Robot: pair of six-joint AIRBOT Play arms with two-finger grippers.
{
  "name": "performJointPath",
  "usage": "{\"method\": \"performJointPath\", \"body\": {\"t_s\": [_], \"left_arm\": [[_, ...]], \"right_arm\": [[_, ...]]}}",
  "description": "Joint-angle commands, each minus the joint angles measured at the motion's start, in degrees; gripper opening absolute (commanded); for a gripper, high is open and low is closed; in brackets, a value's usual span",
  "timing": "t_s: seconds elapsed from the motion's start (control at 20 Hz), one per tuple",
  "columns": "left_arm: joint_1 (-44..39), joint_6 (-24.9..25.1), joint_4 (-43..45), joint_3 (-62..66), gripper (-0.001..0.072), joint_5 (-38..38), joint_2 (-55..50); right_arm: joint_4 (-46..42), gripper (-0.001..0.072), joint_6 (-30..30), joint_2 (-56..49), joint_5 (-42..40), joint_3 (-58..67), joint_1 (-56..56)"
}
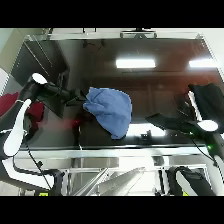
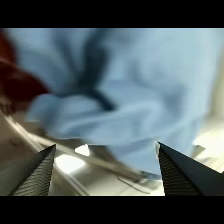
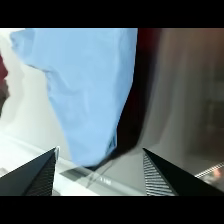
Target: Fold the shirts.
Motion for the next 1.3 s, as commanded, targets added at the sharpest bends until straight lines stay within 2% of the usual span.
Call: {"method": "performJointPath", "body": {"t_s": [0.0, 0.2, 0.25, 0.3, 0.35, 0.4, 0.45, 0.5, 0.6, 0.8, 0.9, 1.05, 1.25], "left_arm": [[-0.17, 4.07, -1.9, -3.87, 0.0695, 5.27, -3.85], [-2.34, 5.7, -5.05, 2.14, 0.0693, 3.89, -9.6], [-2.84, 5.68, -5.09, 4.26, 0.0545, 2.86, -10.62], [-3.28, 5.75, -4.94, 6.1, 0.034, 2.08, -11.39], [-3.52, 5.77, -4.59, 7.3, 0.0172, 1.9, -11.69], [-3.54, 5.95, -4.57, 7.89, 0.0082, 1.97, -11.67], [-3.54, 5.97, -4.72, 8.37, 0.0031, 1.49, -11.67], [-3.52, 5.97, -4.74, 8.96, 0.0021, 0.31, -11.65], [-3.34, 5.97, -4.96, 10.62, 0.002, -2.8, -11.17], [-3.32, 5.97, -5.18, 14.58, 0.002, -4.2, -4.57], [-3.32, 5.7, -5.25, 18.25, 0.002, -5.57, 1.38], [-3.63, 2.45, -5.25, 26.01, 0.0021, -8.39, 11.04], [-4.9, 0.09, -5.05, 37.83, 0.0022, -7.89, 23.06]], "right_arm": [[7.89, 0.0574, -9.75, -16.81, -7.3, 3.08, 8.83], [8.31, 0.0573, -9.64, -33.75, -7.26, 13.97, 20.46], [8.28, 0.0551, -8.96, -35.98, -6.73, 16.22, 21.94], [8.22, 0.041, -8.63, -37.44, -6.27, 18.1, 22.8], [8.22, 0.0335, -8.66, -38.27, -6.25, 19.56, 23.12], [8.22, 0.0334, -8.63, -38.42, -6.27, 20.44, 23.06], [8.22, 0.0228, -8.66, -38.38, -6.21, 21.18, 22.91], [8.22, 0.0014, -8.66, -38.23, -5.6, 21.92, 22.73], [8.2, 0.0011, -9.84, -37.86, -2.84, 23.74, 22.51], [7.13, 0.001, -9.94, -33.57, 1.29, 28.02, 20.92], [7.17, 0.0009, -9.27, -28.35, 5.62, 31.41, 18.14], [7.19, 0.001, -6.6, -18.27, 11.76, 39.89, 13.55], [6.49, 0.0011, -7.8, -5.86, 13.14, 55.6, 9.49]]}}
